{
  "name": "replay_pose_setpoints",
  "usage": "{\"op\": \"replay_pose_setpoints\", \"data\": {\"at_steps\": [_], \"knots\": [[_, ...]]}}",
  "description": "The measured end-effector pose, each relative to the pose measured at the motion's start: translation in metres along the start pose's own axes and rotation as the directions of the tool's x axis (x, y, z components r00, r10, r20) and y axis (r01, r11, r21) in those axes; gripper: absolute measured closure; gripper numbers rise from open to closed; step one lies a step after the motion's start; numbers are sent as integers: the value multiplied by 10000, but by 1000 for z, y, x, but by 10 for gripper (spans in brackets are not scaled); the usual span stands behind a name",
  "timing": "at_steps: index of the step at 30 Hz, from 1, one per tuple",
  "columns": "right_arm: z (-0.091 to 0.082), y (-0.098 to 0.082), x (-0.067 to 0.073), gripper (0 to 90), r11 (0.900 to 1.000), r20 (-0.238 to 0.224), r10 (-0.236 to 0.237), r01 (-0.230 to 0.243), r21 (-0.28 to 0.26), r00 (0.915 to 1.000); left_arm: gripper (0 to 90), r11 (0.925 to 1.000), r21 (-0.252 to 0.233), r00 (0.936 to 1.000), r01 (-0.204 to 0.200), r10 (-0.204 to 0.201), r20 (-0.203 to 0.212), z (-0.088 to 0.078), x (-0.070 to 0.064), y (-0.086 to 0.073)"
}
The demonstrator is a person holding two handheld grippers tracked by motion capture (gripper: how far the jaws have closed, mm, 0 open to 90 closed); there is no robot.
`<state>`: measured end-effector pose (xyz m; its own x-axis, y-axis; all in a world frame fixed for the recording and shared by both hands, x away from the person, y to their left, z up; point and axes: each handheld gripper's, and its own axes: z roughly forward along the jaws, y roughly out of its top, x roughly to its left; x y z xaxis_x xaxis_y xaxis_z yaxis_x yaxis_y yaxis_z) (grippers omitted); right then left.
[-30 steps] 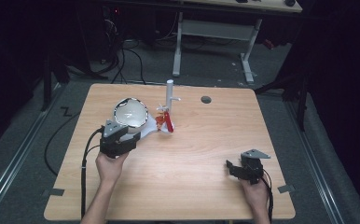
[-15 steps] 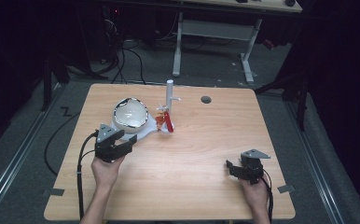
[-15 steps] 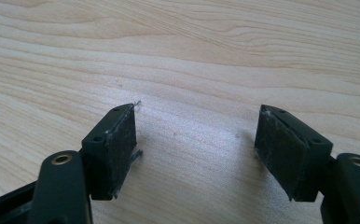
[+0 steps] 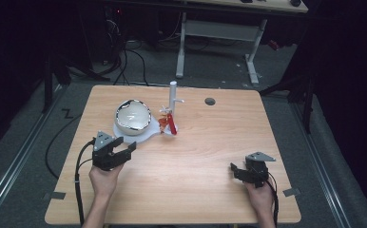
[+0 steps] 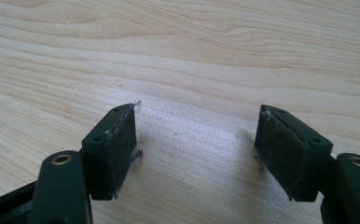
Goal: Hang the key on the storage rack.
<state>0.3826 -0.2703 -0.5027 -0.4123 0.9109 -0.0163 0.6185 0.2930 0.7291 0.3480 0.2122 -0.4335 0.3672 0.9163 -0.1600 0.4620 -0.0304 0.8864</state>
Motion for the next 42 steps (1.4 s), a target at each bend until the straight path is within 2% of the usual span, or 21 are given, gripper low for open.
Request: {"op": "replay_pose_setpoints", "data": {"at_steps": [19, 38, 42], "knots": [[0, 0, 0, 297, 10000, 2, -11, 11, -1, 10000, 420, 9998, 29, 9998, 221, -221, -17, -7, 1, -14], [0, 0, 0, 297, 10000, 3, 3, -3, 3, 10000, 420, 9992, 338, 9997, 227, -224, -86, -6, -2, -28], [0, 0, 0, 297, 10000, 4, 5, -5, 2, 10000, 419, 9986, 421, 9994, 330, -327, -81, -5, -1, -33]]}}
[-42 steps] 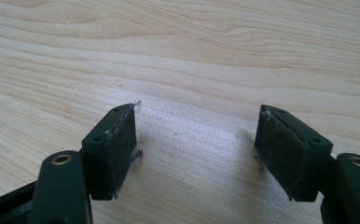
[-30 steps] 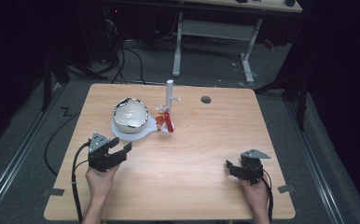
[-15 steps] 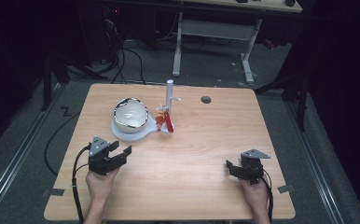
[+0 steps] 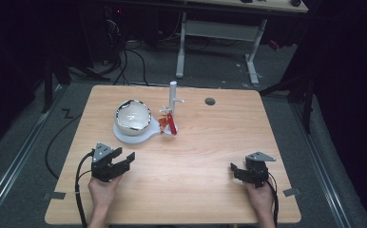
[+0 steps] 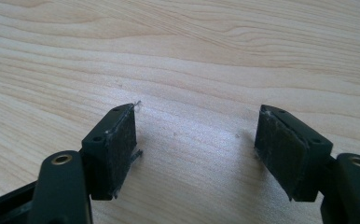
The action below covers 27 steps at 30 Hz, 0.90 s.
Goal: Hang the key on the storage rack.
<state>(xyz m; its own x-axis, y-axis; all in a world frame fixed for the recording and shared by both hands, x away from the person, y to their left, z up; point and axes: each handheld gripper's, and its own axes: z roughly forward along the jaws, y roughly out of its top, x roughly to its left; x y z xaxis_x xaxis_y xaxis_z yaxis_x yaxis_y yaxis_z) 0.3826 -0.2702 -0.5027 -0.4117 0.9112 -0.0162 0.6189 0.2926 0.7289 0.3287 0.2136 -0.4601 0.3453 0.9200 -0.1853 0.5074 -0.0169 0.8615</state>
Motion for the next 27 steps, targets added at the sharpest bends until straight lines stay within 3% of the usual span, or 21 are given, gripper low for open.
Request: {"op": "replay_pose_setpoints", "data": {"at_steps": [27], "knots": [[0, 0, 0, 297, 10000, 0, -14, 14, -3, 10000, 419, 9986, 419, 9992, 332, -323, -226, 7, 7, -19]]}}
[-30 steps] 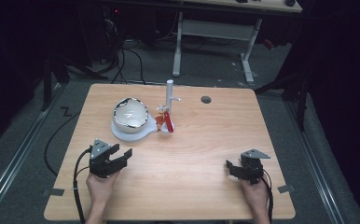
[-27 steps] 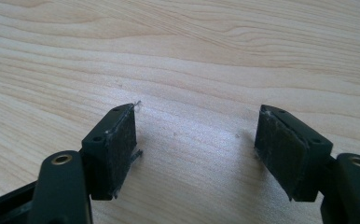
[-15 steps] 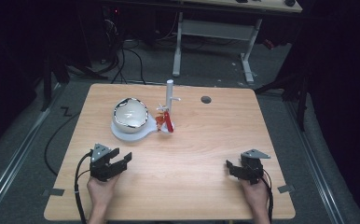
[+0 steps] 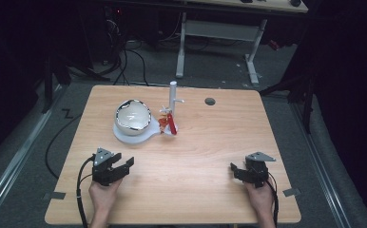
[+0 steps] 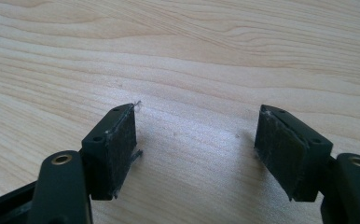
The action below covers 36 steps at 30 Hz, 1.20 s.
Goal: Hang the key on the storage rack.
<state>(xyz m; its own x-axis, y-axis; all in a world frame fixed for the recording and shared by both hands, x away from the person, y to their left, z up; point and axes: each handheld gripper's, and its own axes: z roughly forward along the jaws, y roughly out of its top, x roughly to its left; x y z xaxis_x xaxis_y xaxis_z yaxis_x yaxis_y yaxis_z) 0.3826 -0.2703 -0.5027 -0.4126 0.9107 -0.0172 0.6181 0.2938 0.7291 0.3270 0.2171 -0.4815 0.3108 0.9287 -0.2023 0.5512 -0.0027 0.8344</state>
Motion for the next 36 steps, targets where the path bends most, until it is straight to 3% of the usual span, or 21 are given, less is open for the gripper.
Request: {"op": "replay_pose_setpoints", "data": {"at_steps": [17, 25, 30, 32, 34, 36], "knots": [[0, 0, 0, 297, 10000, 5, 7, -7, 1, 10000, 418, 9990, 412, 9998, 155, -151, -114, 6, 5, -10], [0, 0, 0, 297, 10000, 5, 4, -4, 0, 10000, 413, 9971, 758, 9989, 26, 10, -478, 12, 8, -18], [0, 0, 0, 297, 10000, 5, 7, -7, -2, 10000, 397, 9934, 1096, 9932, -348, 466, -1067, 15, 5, -20], [0, 0, 0, 297, 10000, 7, 4, -4, 1, 10000, 374, 9879, 1424, 9888, -612, 795, -1262, 18, 2, -19], [0, 0, 0, 297, 10000, 9, 19, -19, 3, 10000, 343, 9800, 1664, 9805, -1091, 1337, -1442, 22, -3, -19], [0, 0, 0, 297, 10000, 10, 8, -8, -1, 10000, 314, 9789, 1700, 9812, -1133, 1371, -1355, 22, -4, -19]]}}
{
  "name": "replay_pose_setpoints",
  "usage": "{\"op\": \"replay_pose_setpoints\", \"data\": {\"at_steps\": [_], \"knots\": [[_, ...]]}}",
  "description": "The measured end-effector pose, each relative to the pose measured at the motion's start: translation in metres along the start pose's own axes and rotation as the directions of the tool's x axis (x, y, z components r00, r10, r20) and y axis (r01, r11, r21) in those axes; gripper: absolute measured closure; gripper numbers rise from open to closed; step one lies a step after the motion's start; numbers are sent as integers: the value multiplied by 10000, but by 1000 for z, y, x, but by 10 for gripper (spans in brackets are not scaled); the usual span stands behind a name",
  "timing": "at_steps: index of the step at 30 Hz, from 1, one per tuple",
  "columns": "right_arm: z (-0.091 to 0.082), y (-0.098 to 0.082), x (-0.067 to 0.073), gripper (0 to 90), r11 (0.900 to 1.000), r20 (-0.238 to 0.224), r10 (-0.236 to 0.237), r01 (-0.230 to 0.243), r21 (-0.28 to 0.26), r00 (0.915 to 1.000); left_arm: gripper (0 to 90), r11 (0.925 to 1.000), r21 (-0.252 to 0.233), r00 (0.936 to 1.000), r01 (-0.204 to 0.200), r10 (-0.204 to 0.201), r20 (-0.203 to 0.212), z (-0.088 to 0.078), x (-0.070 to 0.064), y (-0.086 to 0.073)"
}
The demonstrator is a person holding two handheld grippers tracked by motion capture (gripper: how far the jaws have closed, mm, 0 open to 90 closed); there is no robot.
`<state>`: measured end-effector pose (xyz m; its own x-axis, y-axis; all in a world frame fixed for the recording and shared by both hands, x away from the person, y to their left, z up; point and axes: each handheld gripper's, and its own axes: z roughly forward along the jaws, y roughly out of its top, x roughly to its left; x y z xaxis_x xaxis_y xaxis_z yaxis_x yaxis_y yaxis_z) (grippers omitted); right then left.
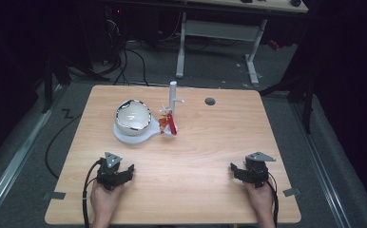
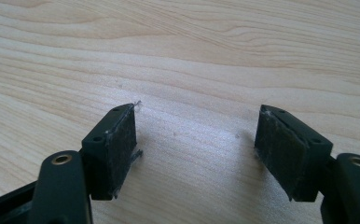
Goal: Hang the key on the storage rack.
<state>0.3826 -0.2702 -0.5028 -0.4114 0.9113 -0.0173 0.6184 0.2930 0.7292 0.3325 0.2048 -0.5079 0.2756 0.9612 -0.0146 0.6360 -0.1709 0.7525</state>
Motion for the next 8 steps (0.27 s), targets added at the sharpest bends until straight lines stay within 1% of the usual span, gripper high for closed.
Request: {"op": "replay_pose_setpoints", "data": {"at_steps": [8], "knots": [[0, 0, 0, 297, 10000, 0, -8, 8, -3, 10000, 290, 10000, 28, 10000, -13, 13, 75, 0, 0, 0]]}}
